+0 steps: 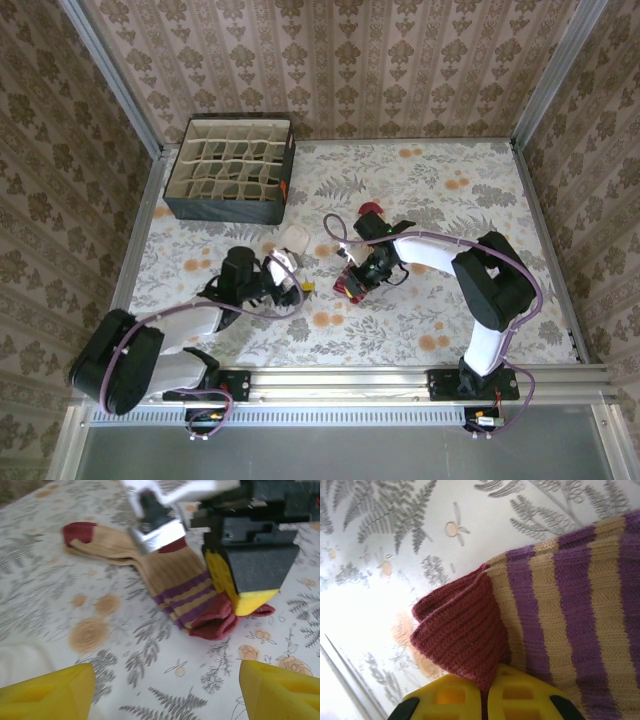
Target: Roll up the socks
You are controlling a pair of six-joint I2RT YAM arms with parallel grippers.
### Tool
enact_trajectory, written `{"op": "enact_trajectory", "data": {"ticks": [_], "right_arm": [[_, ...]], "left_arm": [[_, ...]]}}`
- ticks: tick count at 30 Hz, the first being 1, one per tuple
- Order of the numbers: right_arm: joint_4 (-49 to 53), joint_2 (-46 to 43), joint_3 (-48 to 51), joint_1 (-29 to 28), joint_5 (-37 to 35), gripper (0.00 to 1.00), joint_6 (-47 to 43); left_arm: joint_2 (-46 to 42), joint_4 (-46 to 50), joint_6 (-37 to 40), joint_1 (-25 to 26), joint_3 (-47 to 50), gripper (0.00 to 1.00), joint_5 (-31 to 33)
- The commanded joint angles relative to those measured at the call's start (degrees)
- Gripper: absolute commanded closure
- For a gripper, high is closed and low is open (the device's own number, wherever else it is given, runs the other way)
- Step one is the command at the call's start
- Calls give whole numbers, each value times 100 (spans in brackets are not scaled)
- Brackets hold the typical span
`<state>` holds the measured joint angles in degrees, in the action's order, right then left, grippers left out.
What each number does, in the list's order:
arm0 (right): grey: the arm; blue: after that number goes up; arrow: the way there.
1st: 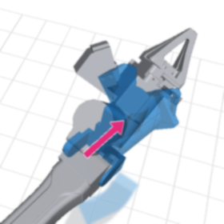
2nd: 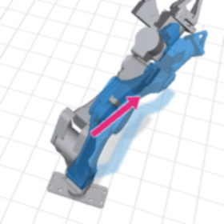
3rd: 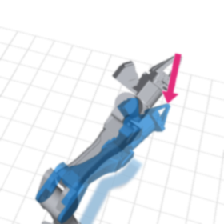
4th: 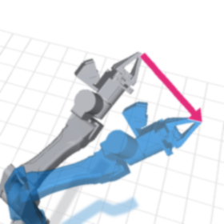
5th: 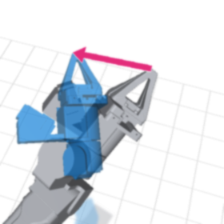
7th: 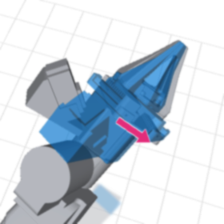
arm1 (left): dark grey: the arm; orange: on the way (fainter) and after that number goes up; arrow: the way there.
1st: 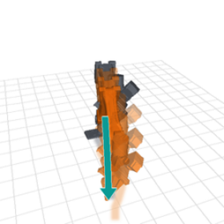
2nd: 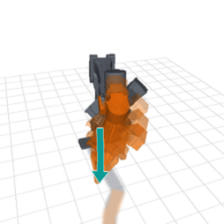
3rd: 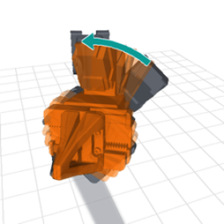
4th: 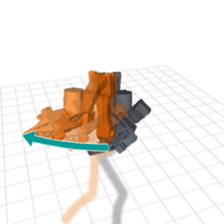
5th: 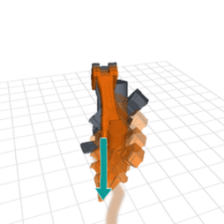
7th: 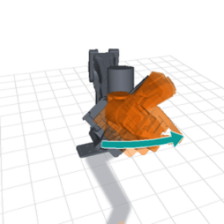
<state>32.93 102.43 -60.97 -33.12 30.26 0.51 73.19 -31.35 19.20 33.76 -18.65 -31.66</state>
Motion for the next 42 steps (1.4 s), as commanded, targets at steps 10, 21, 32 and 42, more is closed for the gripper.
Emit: {"op": "enact_trajectory", "data": {"ticks": [10, 21, 32, 42], "right_arm": [[702, 161, -335, 43, 720, 97, -446], [834, 401, -493, 104, 682, 96, -550], [996, 422, -548, 122, 833, 96, -693], [906, 323, -459, 181, 955, 85, -555]], "left_arm": [[1197, -18, 2008, 519, -1032, 31, -210], [1163, 790, 2389, 1137, -1001, 32, -8], [1590, 514, 2483, 1313, -1049, 48, 202], [1566, 881, 2390, 1465, -1237, 100, 399]]}}
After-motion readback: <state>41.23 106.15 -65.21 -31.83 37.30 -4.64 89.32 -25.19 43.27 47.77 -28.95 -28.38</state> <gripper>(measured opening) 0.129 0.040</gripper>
